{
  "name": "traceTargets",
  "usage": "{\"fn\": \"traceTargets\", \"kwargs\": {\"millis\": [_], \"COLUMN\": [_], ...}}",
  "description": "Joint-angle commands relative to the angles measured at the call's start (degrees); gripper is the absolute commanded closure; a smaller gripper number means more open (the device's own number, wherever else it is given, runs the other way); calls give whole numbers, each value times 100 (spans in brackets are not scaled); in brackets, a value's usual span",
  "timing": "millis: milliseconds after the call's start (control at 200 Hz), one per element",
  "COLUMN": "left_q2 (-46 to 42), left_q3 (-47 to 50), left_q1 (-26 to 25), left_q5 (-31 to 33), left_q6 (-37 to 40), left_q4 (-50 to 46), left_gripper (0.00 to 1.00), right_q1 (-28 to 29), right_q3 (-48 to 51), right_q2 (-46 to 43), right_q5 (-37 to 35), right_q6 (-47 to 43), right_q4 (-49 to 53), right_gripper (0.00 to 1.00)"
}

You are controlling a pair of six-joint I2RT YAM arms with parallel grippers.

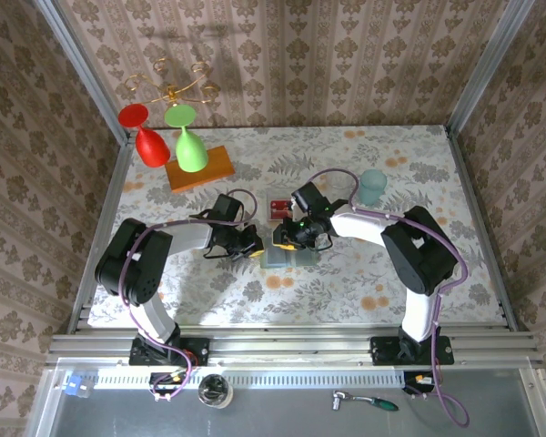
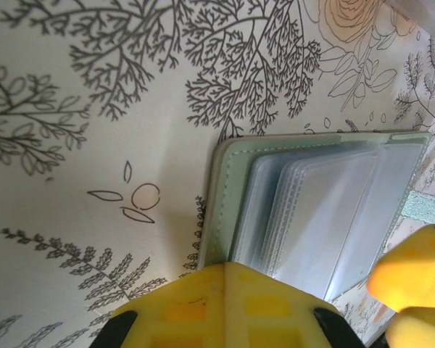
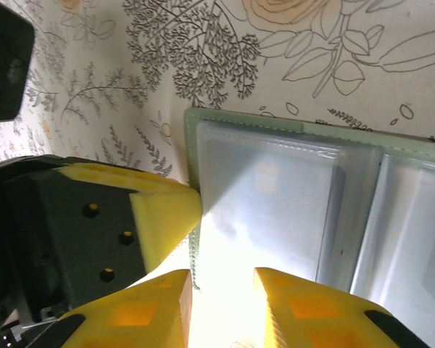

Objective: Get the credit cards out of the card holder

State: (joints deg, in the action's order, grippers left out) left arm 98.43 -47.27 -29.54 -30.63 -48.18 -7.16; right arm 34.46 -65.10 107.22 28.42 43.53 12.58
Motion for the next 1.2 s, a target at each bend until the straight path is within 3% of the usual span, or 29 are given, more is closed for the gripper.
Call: {"fn": "traceTargets", "kwargs": {"millis": [0,540,1195], "left_q2": [119,176,176], "left_q3": [107,78,-1], "left_q1": [27,36,54], "left_q5": [-16,-38,6], "left_q6": [-12,-16,89], "left_q4": [6,-24,-263], "left_gripper": [97,97,97], "right_q1": [54,123,17], "right_q3": [-133,-181,137], "right_q2": [128,342,-15], "right_q5": [128,-3,-416], "right_q6": [-25,-204,-257], "right_q4": [182,364,482], "right_gripper": [69,68,69]}}
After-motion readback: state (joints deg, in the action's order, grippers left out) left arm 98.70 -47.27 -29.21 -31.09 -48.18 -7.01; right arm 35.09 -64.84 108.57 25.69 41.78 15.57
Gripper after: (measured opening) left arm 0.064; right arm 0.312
